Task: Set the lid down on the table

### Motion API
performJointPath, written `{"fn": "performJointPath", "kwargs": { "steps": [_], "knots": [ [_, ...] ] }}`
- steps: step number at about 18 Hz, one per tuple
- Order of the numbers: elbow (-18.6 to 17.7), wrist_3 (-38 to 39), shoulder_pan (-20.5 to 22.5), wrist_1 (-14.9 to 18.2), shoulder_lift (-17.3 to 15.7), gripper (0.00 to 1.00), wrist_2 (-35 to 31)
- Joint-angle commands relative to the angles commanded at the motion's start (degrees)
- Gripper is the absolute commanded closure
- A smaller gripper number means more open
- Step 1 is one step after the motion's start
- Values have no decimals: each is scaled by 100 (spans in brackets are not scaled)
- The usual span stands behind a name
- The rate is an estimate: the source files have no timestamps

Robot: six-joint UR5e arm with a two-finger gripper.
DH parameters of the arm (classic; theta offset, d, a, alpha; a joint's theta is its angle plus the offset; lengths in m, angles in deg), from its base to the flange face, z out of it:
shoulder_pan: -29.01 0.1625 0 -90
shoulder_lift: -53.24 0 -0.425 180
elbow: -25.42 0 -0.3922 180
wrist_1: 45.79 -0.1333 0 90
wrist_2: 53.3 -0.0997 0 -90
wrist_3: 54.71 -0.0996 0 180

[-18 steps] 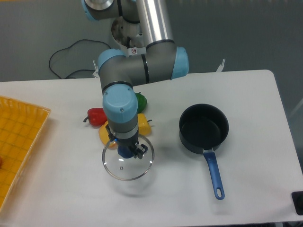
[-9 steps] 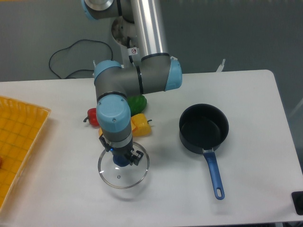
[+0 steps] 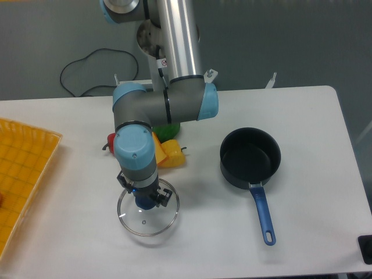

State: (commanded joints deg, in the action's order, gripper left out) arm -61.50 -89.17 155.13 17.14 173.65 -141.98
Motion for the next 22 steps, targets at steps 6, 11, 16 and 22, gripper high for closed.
{"fn": "performJointPath", "kwargs": {
  "steps": [6,11,16,22],
  "knots": [
    [0,0,0,0,26,55,9],
    [-9,-35,0,0,96,55,0],
    [-9,-35,0,0,114,54,-9],
    [-17,-53,-9,0,141,53,-18]
  ]
}}
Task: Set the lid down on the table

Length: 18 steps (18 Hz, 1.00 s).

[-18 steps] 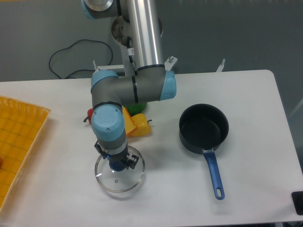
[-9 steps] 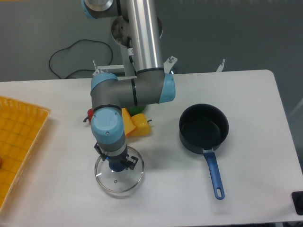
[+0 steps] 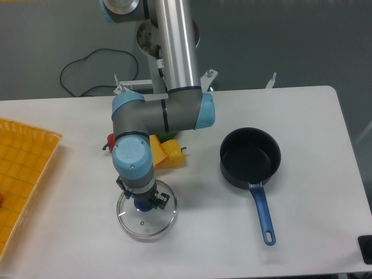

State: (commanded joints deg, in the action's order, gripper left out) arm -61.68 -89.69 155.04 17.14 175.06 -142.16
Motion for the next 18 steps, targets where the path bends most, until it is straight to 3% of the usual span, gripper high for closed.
{"fn": "performJointPath", "kwargs": {
  "steps": [18],
  "knots": [
    [-26,-9,-53,-9,79,51,-9]
  ]
}}
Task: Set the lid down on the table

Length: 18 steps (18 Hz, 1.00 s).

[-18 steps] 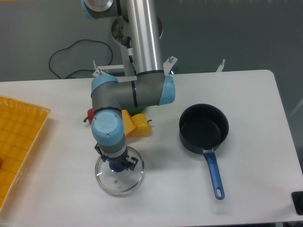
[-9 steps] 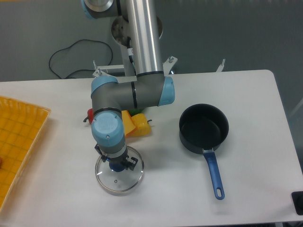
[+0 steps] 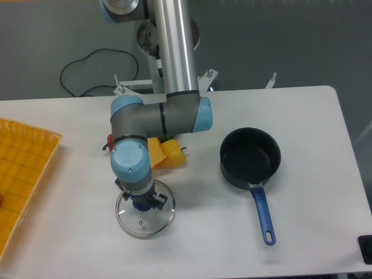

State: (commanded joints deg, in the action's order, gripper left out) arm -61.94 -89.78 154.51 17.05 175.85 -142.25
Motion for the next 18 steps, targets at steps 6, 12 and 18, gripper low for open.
{"fn": "performJointPath", "kwargs": {
  "steps": [6,12,18],
  "knots": [
    [0,0,0,0,18,49,0],
    [0,-9,0,-9,18,47,0],
    [9,-9,-9,-9,44,47,0]
  ]
}}
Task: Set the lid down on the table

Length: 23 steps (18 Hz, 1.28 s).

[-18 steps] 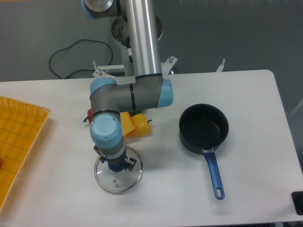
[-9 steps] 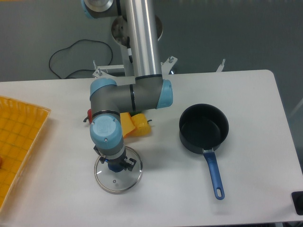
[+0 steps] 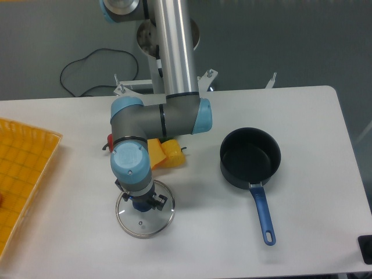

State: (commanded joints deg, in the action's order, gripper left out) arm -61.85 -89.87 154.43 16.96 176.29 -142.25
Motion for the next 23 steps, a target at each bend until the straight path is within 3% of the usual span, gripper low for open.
{"fn": "performJointPath", "kwargs": {
  "steps": [7,12,14,16,18,23],
  "knots": [
    [0,0,0,0,18,46,-9],
    [9,0,0,-9,26,40,-9],
    [17,-9,0,-9,26,24,-9],
    [17,-9,0,0,26,22,-9],
    [17,-17,0,-9,18,1,-9],
    [44,-18,9,9,-35,0,-35]
  ]
}}
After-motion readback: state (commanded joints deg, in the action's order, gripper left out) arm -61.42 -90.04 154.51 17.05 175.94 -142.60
